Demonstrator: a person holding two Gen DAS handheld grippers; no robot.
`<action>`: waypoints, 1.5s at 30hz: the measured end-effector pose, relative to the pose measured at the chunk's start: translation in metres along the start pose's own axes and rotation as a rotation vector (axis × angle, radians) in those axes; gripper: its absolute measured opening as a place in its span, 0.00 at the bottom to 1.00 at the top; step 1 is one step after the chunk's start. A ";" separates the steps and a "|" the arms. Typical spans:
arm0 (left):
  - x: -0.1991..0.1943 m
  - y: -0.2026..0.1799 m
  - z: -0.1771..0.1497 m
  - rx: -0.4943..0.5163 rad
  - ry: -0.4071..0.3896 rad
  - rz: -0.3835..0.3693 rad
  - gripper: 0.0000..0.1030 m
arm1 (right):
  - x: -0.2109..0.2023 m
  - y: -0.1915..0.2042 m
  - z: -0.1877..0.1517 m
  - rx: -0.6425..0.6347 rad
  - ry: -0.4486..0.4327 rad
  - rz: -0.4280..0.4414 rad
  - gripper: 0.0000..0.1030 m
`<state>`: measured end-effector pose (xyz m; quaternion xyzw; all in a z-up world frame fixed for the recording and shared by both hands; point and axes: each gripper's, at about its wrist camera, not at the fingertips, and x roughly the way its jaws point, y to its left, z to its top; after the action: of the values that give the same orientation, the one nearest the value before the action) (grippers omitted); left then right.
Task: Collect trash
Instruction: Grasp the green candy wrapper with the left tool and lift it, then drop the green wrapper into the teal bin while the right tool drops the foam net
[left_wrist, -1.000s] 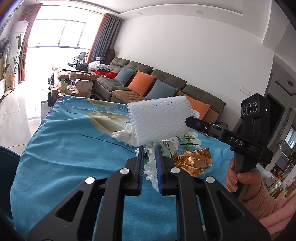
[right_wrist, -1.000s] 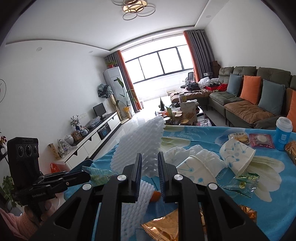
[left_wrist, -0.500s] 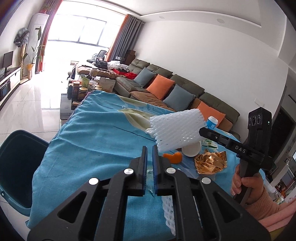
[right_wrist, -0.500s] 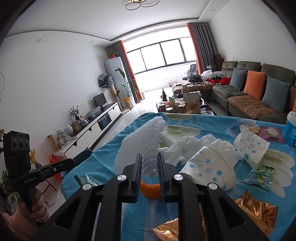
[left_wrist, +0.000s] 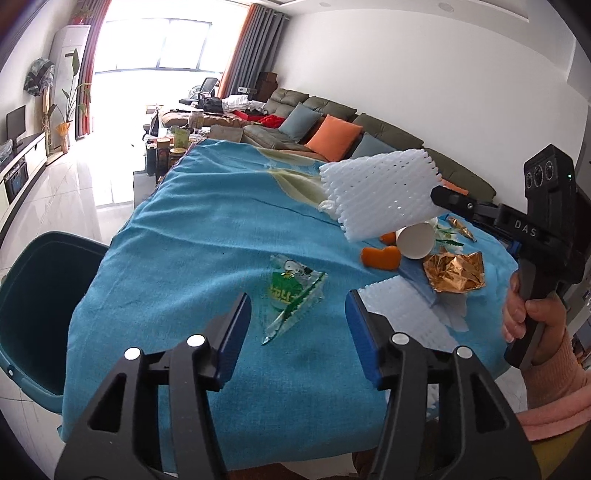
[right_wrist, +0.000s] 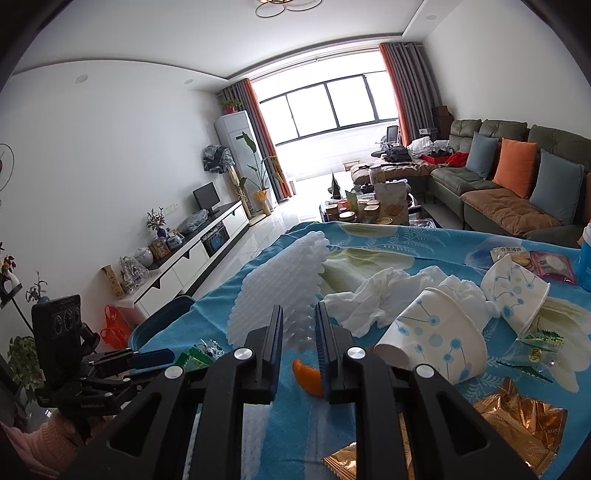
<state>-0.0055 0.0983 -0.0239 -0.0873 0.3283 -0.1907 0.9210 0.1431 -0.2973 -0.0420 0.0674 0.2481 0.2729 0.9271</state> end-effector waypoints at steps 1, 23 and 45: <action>0.005 0.002 -0.001 -0.002 0.006 0.011 0.50 | 0.001 0.001 0.000 -0.001 0.002 0.002 0.15; -0.053 0.067 0.005 -0.110 -0.134 0.192 0.10 | 0.072 0.096 0.033 -0.121 0.119 0.217 0.15; -0.065 0.175 -0.019 -0.303 -0.115 0.377 0.11 | 0.192 0.191 0.023 -0.222 0.407 0.250 0.15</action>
<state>-0.0126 0.2837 -0.0519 -0.1721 0.3108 0.0411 0.9339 0.2045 -0.0327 -0.0540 -0.0610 0.3877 0.4187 0.8189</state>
